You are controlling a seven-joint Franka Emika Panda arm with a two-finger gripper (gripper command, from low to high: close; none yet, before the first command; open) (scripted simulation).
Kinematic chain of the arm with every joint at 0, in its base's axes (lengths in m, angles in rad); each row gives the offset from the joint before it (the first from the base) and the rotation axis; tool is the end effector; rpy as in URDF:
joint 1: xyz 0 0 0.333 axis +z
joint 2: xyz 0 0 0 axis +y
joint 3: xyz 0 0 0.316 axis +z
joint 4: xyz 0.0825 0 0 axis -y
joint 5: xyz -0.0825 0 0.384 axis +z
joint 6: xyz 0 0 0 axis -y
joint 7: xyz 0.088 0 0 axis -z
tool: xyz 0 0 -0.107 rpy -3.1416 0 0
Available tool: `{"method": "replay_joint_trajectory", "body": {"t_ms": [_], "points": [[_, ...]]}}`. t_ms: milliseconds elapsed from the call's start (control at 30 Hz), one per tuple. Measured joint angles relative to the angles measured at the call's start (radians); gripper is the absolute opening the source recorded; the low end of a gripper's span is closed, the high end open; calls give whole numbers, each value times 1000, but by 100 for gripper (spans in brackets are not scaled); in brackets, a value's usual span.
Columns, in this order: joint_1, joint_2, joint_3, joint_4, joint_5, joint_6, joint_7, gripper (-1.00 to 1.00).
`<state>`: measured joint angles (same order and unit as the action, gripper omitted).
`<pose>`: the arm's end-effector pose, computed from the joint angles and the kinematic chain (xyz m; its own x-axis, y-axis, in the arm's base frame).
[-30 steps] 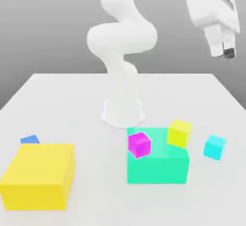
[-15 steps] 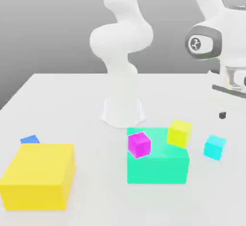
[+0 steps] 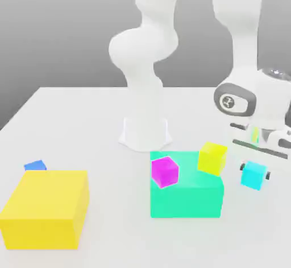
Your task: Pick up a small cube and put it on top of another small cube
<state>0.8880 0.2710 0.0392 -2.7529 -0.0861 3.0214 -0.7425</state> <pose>0.2209 0.3076 0.1366 -0.1820 0.9833 -0.0011 0.9833 0.1820 -0.0015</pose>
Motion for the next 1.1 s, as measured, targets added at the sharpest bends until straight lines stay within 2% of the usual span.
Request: {"method": "replay_joint_trajectory", "body": {"t_ms": [100, 333, 567, 900, 967, 1100], "points": [[1, 3, -2, 1, -2, 3, 1, -100], [-29, -226, 34, -39, 70, -187, -67, -100], [-81, -478, -55, -64, 59, -413, -329, -100], [-169, -839, -215, -98, -46, -737, -681, -100], [-173, -826, -233, -116, -58, -706, -705, -100], [-169, -717, -256, -164, -67, -548, -714, -100]]}}
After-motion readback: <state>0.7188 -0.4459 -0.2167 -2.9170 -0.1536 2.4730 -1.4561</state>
